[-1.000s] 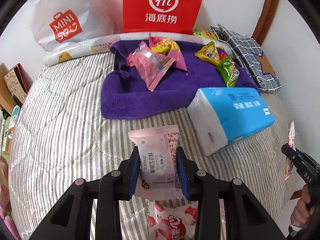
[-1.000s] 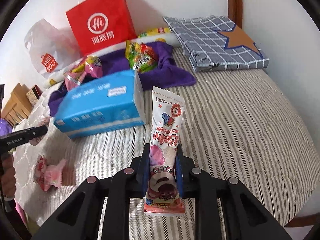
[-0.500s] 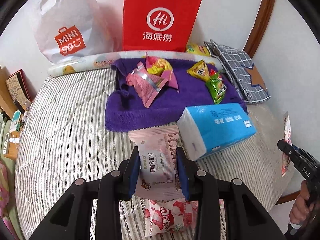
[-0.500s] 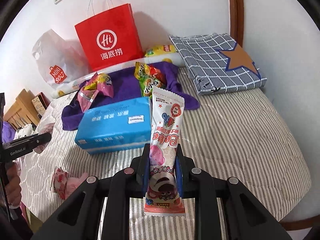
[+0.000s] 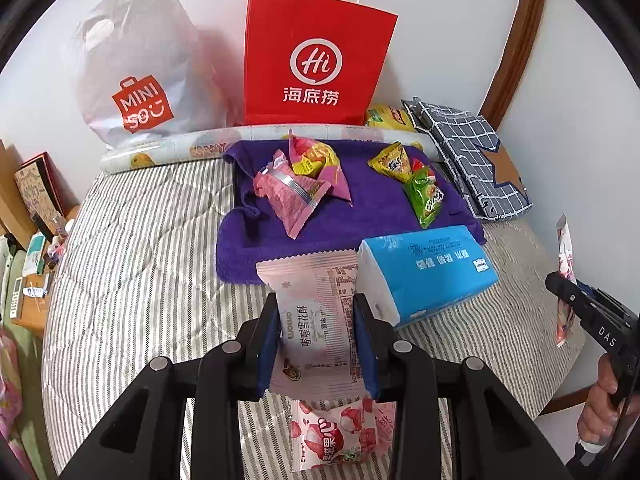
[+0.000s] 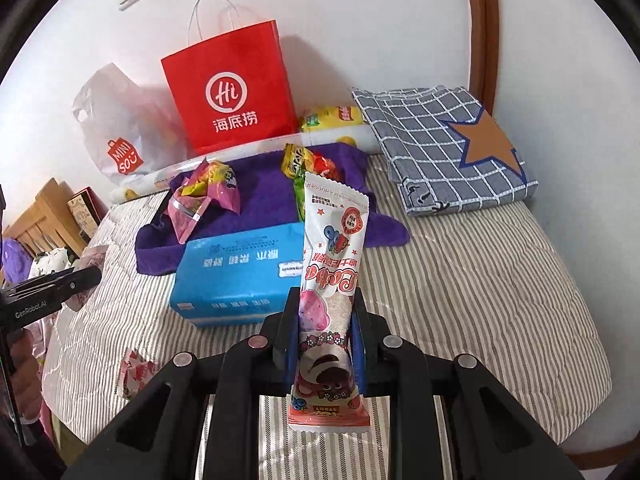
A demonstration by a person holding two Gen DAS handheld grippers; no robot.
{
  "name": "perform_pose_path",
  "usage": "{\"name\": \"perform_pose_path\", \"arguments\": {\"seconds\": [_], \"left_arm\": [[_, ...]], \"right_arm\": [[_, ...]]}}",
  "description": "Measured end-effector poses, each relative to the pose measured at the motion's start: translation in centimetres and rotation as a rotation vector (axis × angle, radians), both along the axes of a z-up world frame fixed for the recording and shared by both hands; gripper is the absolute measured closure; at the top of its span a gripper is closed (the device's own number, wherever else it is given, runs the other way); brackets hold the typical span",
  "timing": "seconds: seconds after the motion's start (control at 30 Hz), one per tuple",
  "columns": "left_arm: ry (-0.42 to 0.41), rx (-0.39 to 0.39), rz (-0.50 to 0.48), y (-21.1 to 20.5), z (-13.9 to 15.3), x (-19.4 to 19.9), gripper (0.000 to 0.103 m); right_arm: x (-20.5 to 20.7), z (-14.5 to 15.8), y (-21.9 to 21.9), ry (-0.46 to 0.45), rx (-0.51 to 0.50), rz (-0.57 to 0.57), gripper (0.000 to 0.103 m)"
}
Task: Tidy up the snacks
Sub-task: 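Lift the wrapper and cake packet with both grippers toward the towel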
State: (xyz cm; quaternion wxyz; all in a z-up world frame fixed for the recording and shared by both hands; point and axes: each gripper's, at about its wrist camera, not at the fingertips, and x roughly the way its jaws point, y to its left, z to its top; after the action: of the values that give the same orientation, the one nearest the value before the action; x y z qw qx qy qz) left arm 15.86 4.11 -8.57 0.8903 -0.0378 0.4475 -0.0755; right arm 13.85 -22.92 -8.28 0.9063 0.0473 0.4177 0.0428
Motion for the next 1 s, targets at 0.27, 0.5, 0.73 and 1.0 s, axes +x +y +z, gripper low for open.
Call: {"name": "perform_pose_path", "arguments": {"seconds": [0.27,0.5,0.73,1.0], "left_arm": [[-0.008,-0.004,-0.003,0.1,0.6,0.5,0.070],[-0.011,-0.005,-0.004,0.3,0.8,0.9,0.070],[-0.009,-0.008,-0.004,0.5,1.0,1.6,0.070],[0.000,-0.020,-0.006,0.6,1.3,3.2,0.070]], "right_arm": [[1.0,0.8,1.1,-0.013,-0.005,0.022,0.081],[1.7,1.0,1.9,-0.015,-0.006,0.037,0.081],[2.9,1.3,2.5,-0.021,-0.008,0.050,0.081],[4.6,1.9,3.4,-0.036,0.008,0.069,0.081]]}}
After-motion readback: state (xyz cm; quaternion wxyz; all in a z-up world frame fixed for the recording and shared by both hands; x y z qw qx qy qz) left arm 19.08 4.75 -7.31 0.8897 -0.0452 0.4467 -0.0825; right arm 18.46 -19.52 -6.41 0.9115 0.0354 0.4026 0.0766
